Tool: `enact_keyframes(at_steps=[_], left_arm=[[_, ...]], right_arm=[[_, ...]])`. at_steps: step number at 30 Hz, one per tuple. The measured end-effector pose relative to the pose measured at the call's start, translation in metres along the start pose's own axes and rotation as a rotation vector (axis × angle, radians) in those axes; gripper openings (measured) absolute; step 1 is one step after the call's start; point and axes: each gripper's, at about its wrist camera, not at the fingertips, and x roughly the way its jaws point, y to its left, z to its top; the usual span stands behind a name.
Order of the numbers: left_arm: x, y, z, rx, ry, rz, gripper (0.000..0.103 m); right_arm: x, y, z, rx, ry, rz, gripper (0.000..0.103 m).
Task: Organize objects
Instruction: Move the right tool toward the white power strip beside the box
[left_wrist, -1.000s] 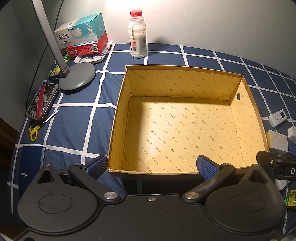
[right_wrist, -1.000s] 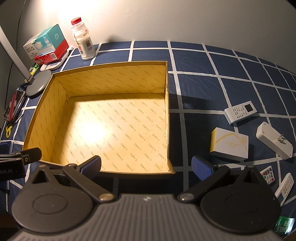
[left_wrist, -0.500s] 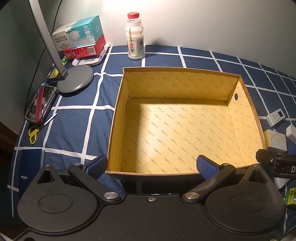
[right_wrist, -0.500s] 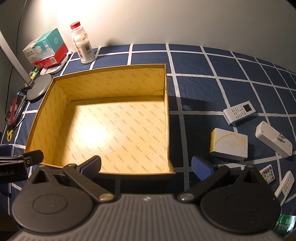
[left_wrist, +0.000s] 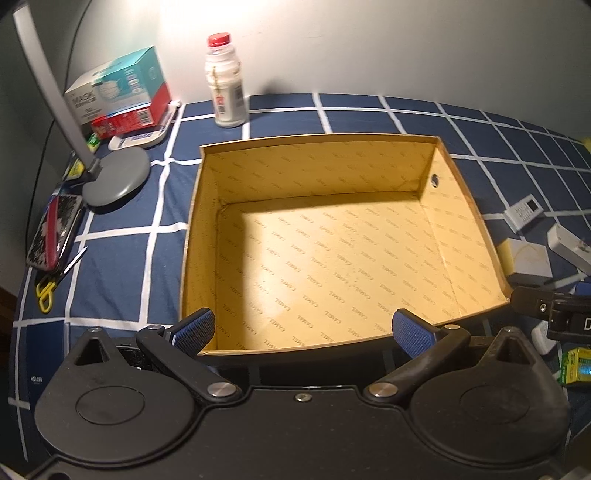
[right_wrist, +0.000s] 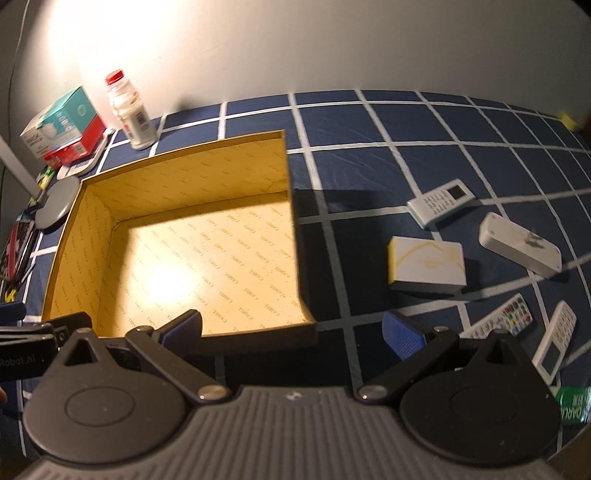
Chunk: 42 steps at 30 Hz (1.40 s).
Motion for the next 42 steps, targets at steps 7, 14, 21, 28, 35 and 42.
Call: enact_keyframes(at_steps=[7,14,21,28,35,42], left_arm=[[0.000,-0.019,0.001,0.064,-0.006,-0.041,0.103],[0.000,-0.044,0.003,0.124,-0.010,-0.084,0.103],[0.003,-0.072,0.008,0.177,-0.011,-0.119,0.103],[0.008,-0.108,0.014,0.215,-0.008,-0.127,0.103],[0.013,-0.152,0.022,0.216,0.002,-0.121,0.103],[0.020,-0.208,0.028,0.227,0.017,-0.113,0.103]], right_arm=[[-0.010,-0.019,-0.012,0.070,-0.008,-0.029,0.103],[-0.021,-0.040,-0.018,0.124,-0.023,-0.059,0.103],[-0.028,-0.067,-0.023,0.166,-0.038,-0.083,0.103],[-0.026,-0.103,-0.023,0.194,-0.039,-0.108,0.103],[-0.021,-0.149,-0.012,0.205,-0.038,-0.088,0.103],[-0.013,-0.209,0.006,0.232,-0.016,-0.076,0.103]])
